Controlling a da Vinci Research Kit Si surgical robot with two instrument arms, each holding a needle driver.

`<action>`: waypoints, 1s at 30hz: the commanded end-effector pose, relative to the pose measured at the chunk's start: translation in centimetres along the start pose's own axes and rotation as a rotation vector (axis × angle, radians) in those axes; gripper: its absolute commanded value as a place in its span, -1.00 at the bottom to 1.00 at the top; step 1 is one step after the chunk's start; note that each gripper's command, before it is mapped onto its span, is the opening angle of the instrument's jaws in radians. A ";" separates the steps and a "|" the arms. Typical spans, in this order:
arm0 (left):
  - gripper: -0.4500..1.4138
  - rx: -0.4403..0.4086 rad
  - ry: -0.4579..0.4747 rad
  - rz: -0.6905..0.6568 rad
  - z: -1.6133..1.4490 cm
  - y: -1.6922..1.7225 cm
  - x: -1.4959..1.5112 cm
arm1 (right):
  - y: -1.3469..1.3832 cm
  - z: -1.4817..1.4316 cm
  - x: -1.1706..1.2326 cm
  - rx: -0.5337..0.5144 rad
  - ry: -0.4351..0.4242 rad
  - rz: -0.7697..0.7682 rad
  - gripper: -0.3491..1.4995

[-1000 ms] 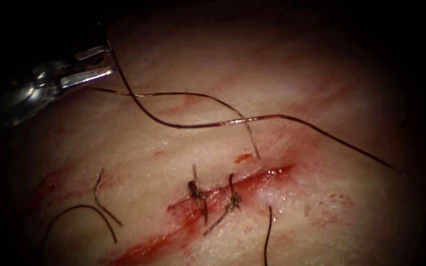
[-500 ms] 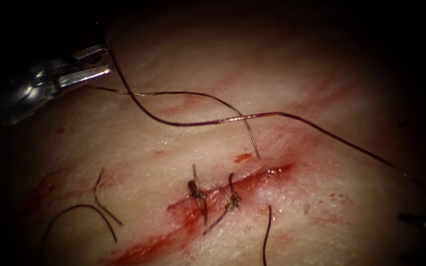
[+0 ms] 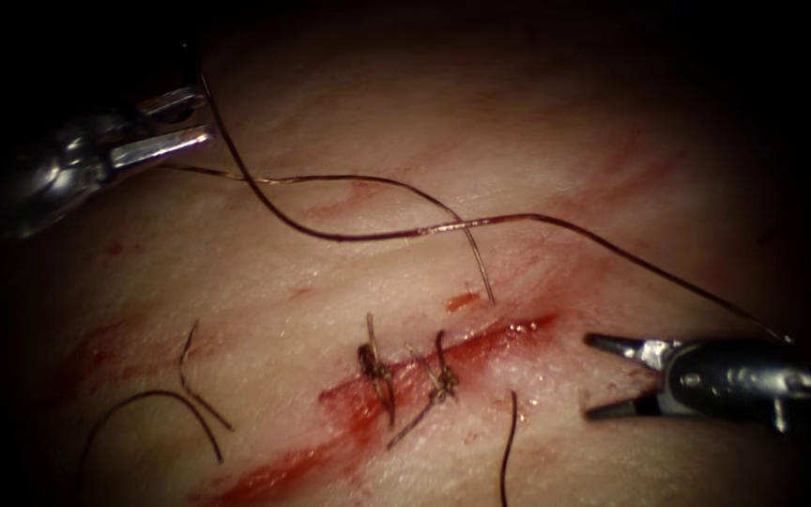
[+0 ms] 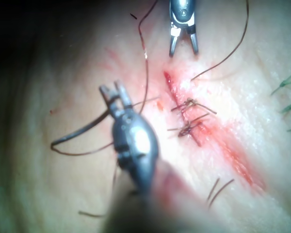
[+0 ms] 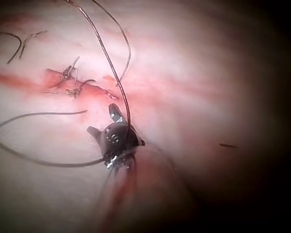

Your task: Wound Closure

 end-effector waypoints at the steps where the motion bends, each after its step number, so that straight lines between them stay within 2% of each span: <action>1: -1.00 -0.001 0.000 -0.001 0.06 0.02 -0.06 | -0.06 0.20 -0.02 0.009 0.002 -0.004 0.83; 6: -1.00 -0.001 0.000 -0.001 0.06 0.02 -0.06 | -0.24 0.48 0.03 0.057 0.011 -0.023 0.85; 15: -1.00 -0.001 0.001 -0.001 0.06 0.01 -0.06 | -0.36 0.72 0.06 0.085 0.010 -0.046 0.76; 16: -1.00 -0.001 0.001 -0.001 0.06 0.02 -0.06 | -0.35 0.74 0.07 0.085 0.010 -0.047 0.63; 17: -1.00 -0.001 0.001 -0.001 0.06 0.02 -0.06 | -0.35 0.74 0.07 0.091 0.004 -0.048 0.40; 18: -1.00 -0.001 0.001 -0.001 0.06 0.02 -0.06 | -0.35 0.74 0.07 0.091 0.004 -0.048 0.40; 19: -1.00 0.000 0.000 -0.001 0.06 0.02 -0.06 | -0.34 0.74 0.06 0.104 0.002 -0.051 -0.02; 20: -1.00 0.000 0.000 -0.001 0.06 0.02 -0.06 | -0.32 0.70 0.04 0.148 -0.023 -0.061 -1.00; 26: -1.00 0.000 0.000 -0.001 0.06 0.02 -0.06 | -0.34 0.60 -0.03 0.176 -0.082 -0.023 -1.00; 30: -1.00 0.000 0.000 -0.001 0.06 0.02 -0.06 | -0.45 0.51 -0.01 0.189 -0.083 0.004 -1.00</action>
